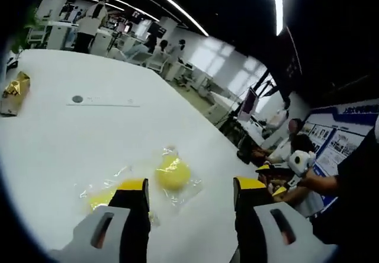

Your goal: Compare the silicone blocks by pressing each to a similar depth, holding the contact briefly, and releasing to observe deformation and rebound differences across the visible hardness samples.

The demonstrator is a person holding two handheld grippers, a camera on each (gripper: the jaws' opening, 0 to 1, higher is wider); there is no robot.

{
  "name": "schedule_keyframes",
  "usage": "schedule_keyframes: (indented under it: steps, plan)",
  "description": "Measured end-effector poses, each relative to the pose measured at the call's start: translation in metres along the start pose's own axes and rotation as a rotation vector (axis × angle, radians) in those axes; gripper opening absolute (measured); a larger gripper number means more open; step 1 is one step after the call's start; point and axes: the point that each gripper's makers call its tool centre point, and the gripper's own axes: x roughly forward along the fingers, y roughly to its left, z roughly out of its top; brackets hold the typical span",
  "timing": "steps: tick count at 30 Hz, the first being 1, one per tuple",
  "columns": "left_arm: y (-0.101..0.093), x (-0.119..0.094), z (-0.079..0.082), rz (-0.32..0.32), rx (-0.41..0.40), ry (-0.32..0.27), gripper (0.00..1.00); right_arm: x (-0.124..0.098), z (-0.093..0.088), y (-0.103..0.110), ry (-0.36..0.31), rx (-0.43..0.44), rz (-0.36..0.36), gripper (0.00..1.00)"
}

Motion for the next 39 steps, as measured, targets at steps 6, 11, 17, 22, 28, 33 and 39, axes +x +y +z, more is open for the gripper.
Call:
schedule_keyframes:
  steps: [6, 11, 17, 22, 28, 33, 39]
  plan:
    - [0.012, 0.04, -0.001, 0.0, -0.117, 0.029, 0.54, -0.01, -0.001, -0.008, -0.007, 0.011, -0.021, 0.57]
    - [0.026, 0.063, 0.001, 0.024, -0.202, 0.013, 0.49, -0.015, -0.002, -0.014, -0.011, 0.006, -0.039, 0.54]
    - [0.046, 0.085, -0.004, 0.077, -0.261, 0.029, 0.49, -0.018, 0.005, -0.025, -0.021, 0.018, -0.062, 0.54]
    - [0.058, 0.102, -0.019, 0.135, -0.331, 0.068, 0.45, -0.019, 0.01, -0.027, -0.042, 0.02, -0.056, 0.52]
    - [0.064, 0.115, -0.022, 0.161, -0.388, 0.076, 0.44, -0.018, 0.014, -0.031, -0.054, 0.022, -0.069, 0.51]
    - [0.074, 0.125, -0.021, 0.175, -0.45, 0.067, 0.4, -0.017, 0.013, -0.032, -0.049, 0.021, -0.071, 0.51]
    - [0.079, 0.132, -0.029, 0.222, -0.417, 0.096, 0.33, -0.017, 0.015, -0.034, -0.059, 0.023, -0.077, 0.49]
